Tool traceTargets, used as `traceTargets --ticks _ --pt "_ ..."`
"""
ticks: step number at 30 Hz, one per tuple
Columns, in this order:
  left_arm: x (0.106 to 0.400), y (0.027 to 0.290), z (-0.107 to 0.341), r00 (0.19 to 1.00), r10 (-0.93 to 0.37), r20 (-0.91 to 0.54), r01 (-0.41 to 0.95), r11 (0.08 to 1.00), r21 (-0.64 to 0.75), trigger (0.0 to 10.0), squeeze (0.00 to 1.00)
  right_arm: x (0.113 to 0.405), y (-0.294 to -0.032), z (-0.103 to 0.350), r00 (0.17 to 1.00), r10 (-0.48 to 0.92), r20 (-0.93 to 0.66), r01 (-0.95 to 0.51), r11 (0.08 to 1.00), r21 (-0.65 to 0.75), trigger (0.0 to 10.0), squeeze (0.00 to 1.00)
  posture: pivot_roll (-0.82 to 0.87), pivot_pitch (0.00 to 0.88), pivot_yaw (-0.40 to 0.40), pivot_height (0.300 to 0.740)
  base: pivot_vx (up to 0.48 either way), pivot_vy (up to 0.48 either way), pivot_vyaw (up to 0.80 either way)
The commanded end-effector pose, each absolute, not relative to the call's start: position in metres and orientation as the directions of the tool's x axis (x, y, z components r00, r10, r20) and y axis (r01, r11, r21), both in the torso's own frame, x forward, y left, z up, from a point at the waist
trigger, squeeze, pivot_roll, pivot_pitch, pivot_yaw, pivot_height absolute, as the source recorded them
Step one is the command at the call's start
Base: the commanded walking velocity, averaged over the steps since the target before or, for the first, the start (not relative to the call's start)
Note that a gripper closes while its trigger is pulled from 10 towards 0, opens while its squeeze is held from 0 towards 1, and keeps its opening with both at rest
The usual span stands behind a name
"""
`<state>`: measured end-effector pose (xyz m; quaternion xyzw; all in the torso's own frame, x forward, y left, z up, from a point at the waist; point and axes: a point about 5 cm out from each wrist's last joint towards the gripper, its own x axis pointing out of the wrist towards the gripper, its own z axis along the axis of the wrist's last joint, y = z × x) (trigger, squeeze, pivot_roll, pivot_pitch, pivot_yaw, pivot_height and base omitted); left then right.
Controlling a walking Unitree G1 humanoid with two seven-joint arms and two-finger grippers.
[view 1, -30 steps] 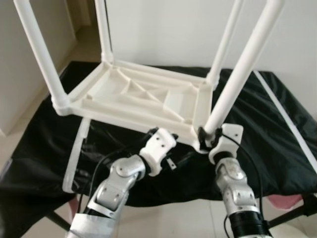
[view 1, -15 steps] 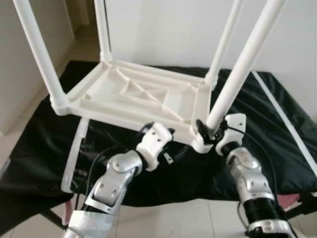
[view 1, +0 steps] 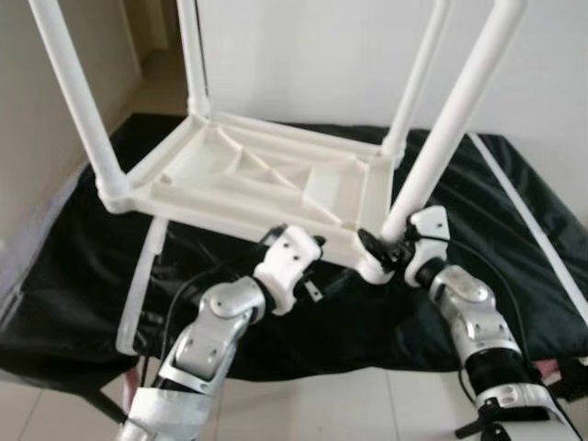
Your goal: Building children table
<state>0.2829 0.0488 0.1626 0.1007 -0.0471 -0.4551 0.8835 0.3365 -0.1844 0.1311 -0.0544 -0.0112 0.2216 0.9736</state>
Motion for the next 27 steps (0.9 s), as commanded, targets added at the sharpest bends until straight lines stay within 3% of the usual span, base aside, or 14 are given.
traceTargets --ticks 1,9,10,15,19,27 --pt "0.285 0.049 0.163 0.607 -0.794 -0.002 0.775 0.593 0.219 10.0 0.00 0.336 -0.187 0.127 0.898 0.438 -0.022 -0.438 0.891 -0.120 0.0 0.00 0.03 0.004 -0.081 0.740 0.000 0.000 0.00" --pt "0.281 0.048 0.161 0.601 -0.799 -0.008 0.782 0.586 0.213 10.0 0.00 0.330 -0.192 0.111 0.904 0.422 -0.067 -0.427 0.898 -0.103 0.0 0.00 0.04 0.015 -0.072 0.740 0.000 0.000 0.00" --pt "0.281 0.049 0.161 0.599 -0.800 -0.009 0.784 0.584 0.212 10.0 0.00 0.330 -0.193 0.109 0.912 0.403 -0.074 -0.409 0.908 -0.097 10.0 0.00 0.03 0.018 -0.068 0.740 0.000 0.000 0.00" --pt "0.280 0.049 0.161 0.591 -0.807 -0.017 0.790 0.574 0.215 10.0 0.00 0.329 -0.195 0.108 0.943 0.327 -0.064 -0.330 0.943 -0.048 10.0 0.00 0.03 0.021 -0.062 0.740 0.000 0.000 0.00" --pt "0.279 0.046 0.161 0.579 -0.815 -0.018 0.799 0.564 0.210 10.0 0.00 0.330 -0.194 0.105 0.981 0.171 -0.094 -0.173 0.985 -0.020 10.0 0.00 0.02 0.015 -0.057 0.740 0.000 0.000 0.00" --pt "0.278 0.045 0.160 0.571 -0.820 -0.019 0.805 0.556 0.207 10.0 0.00 0.329 -0.190 0.100 0.991 0.023 -0.132 -0.020 1.000 0.025 10.0 0.00 0.02 0.013 -0.057 0.740 0.000 0.000 0.00"
